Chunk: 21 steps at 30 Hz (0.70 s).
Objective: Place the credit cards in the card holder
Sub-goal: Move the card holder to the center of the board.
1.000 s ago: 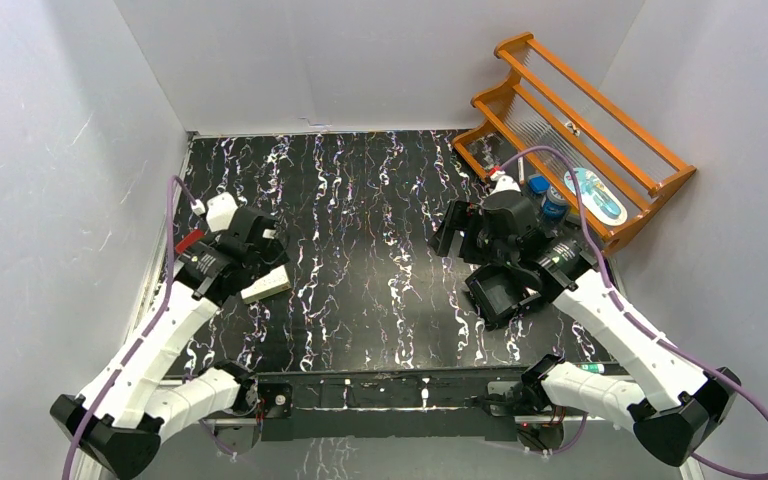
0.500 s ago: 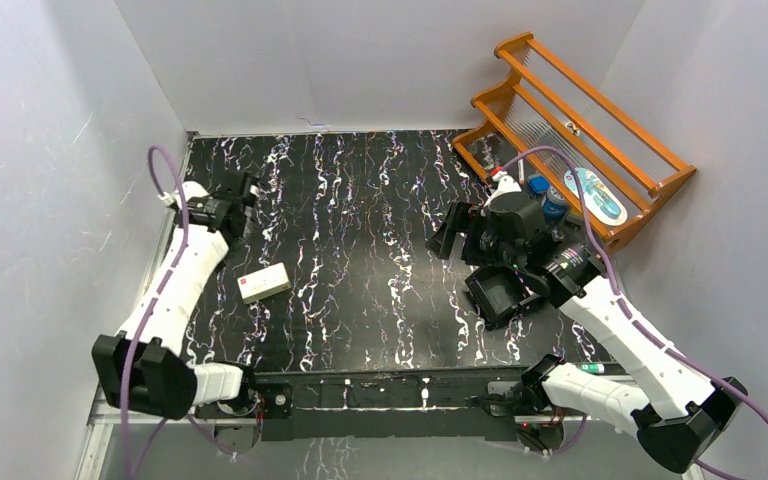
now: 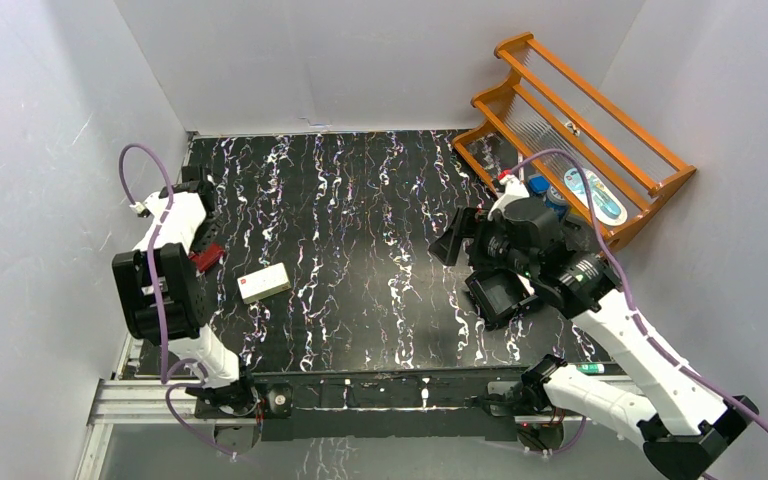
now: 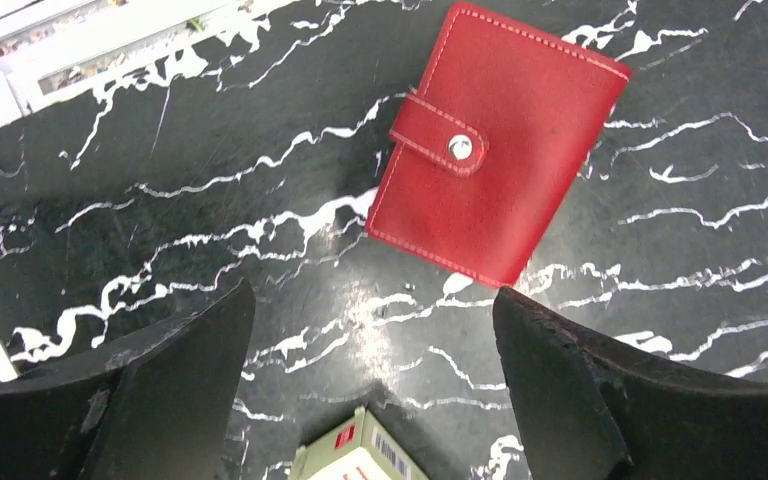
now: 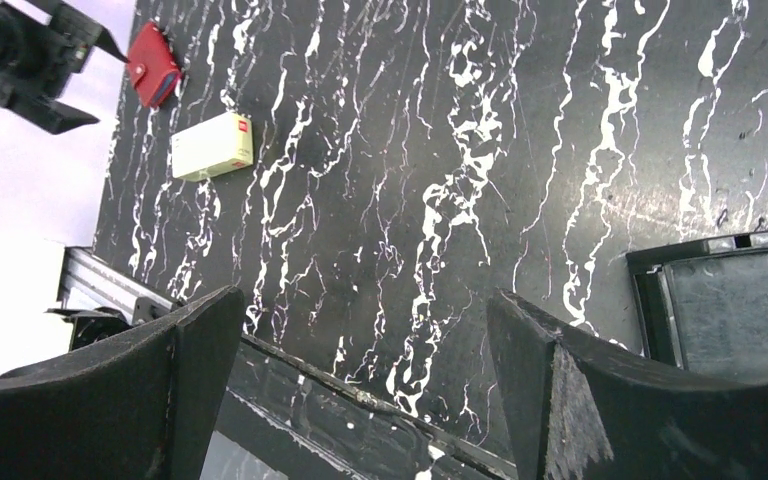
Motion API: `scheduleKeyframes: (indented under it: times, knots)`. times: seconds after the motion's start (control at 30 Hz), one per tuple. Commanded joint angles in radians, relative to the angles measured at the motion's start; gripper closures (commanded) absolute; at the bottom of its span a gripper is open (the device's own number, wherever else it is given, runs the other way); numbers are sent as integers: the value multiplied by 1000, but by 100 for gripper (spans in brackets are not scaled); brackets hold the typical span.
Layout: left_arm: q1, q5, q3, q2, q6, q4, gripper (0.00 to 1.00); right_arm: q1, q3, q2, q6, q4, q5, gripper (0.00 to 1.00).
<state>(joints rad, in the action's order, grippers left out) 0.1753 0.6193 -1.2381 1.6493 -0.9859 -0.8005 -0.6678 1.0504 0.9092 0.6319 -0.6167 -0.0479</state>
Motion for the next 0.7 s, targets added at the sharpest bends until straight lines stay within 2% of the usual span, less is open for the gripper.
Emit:
scheduleKeyframes:
  times: [0.0,0.2,0.47,0.67]
  knots:
    - [56,-3,-39,37,100,95,12,4,1,-63,-50,77,4,2]
    - [83,-160,-53,118,201,216,12,5,15,-97,-61,31,-39,2]
    - [83,-288,-105,264,267,236,17,4,-3,-136,-59,21,-47,2]
    - [54,-426,-110,326,372,273,23,5,-2,-130,-64,5,-71,2]
